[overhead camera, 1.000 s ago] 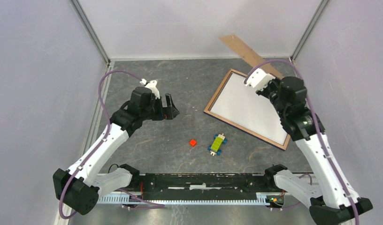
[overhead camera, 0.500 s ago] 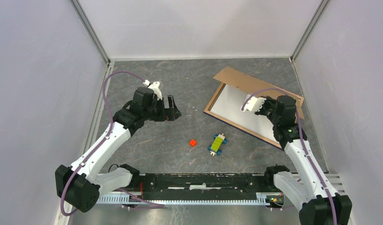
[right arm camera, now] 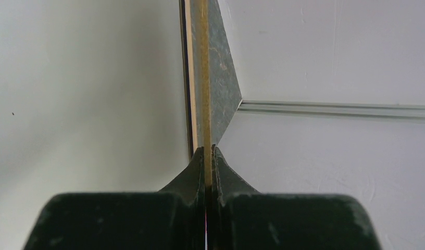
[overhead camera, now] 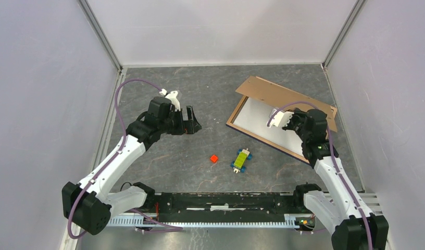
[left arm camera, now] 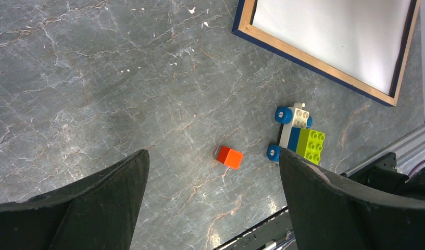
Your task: Put the photo into the frame
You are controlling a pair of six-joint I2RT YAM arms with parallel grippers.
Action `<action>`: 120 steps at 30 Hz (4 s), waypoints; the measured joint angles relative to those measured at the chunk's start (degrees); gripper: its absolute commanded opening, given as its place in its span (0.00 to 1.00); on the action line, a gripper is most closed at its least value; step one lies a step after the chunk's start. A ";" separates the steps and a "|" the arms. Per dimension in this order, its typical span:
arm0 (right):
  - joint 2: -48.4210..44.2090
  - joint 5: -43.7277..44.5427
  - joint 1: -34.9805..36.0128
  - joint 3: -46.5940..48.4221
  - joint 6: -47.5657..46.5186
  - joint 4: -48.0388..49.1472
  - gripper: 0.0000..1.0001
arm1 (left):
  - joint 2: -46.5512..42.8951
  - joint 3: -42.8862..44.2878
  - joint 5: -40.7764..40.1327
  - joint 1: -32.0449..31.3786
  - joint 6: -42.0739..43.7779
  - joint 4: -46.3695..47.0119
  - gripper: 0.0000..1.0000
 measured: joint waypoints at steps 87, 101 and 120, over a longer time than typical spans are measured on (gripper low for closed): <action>4.42 9.44 3.61 -5.42 1.73 6.84 0.00 | 0.46 0.00 0.98 0.02 0.02 0.04 1.00; 5.70 10.03 3.58 -8.52 -2.75 11.69 0.19 | 0.46 0.00 0.96 0.07 0.00 0.02 1.00; 2.73 8.15 3.56 -7.87 2.19 5.18 0.98 | 0.39 0.00 1.03 0.07 0.00 0.04 1.00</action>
